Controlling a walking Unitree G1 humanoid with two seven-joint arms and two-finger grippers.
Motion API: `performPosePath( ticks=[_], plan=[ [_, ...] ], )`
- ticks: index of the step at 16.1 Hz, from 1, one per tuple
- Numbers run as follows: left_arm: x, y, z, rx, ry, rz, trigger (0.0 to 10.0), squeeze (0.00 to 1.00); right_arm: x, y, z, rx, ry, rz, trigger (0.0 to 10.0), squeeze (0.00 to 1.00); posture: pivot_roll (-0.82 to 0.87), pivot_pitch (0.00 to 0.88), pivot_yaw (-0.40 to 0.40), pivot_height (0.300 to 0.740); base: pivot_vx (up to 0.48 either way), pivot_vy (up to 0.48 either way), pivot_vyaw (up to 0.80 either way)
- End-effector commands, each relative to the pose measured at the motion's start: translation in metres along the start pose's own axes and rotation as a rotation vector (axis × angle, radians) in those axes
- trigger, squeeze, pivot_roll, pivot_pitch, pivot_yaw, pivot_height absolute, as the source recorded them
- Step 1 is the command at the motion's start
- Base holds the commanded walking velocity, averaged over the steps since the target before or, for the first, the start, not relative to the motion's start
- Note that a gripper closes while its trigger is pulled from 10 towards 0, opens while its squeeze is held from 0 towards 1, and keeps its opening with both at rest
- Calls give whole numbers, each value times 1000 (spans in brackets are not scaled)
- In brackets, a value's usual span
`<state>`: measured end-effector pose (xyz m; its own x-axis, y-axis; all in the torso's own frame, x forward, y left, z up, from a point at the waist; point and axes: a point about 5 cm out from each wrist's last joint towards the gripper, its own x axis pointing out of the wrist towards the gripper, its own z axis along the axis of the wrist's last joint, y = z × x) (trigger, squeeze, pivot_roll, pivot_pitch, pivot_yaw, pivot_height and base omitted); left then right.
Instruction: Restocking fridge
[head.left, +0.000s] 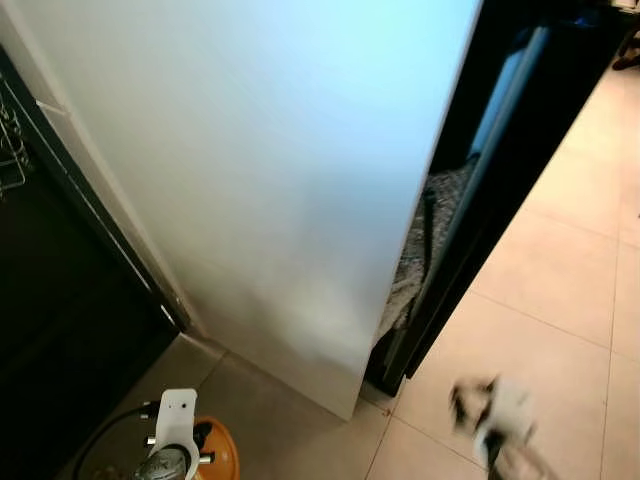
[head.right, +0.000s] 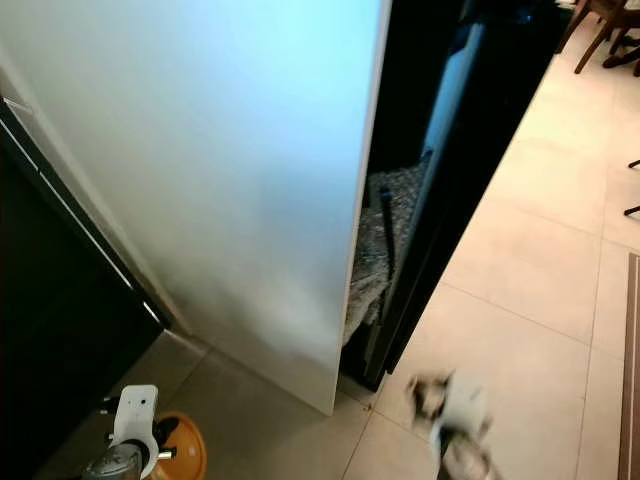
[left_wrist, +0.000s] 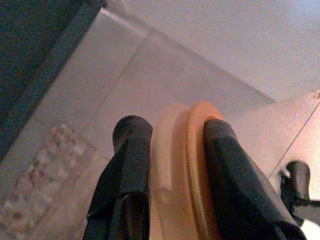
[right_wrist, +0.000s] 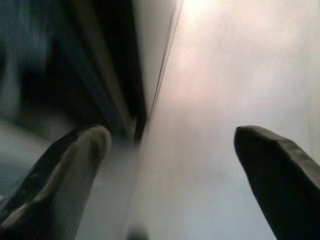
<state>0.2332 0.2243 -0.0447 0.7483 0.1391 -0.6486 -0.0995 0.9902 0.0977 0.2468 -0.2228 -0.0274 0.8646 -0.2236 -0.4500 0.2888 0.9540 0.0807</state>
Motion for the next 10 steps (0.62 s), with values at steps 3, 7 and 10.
performPosePath(
  ticks=[3,7,10],
  plan=[
    [-2,1,-9,10,25,8,10000,0,-1,20,57,-3,-357,58,10000,0,67,114,-15,740,0,0,0],
    [-2,-3,-10,14,22,-3,10000,0,-23,56,70,-60,-491,241,10000,678,56,91,-20,740,0,0,0],
    [-2,-6,-10,15,18,-11,10000,0,-20,72,104,-106,-580,228,10000,1000,53,91,-19,740,0,0,0]
  ],
)
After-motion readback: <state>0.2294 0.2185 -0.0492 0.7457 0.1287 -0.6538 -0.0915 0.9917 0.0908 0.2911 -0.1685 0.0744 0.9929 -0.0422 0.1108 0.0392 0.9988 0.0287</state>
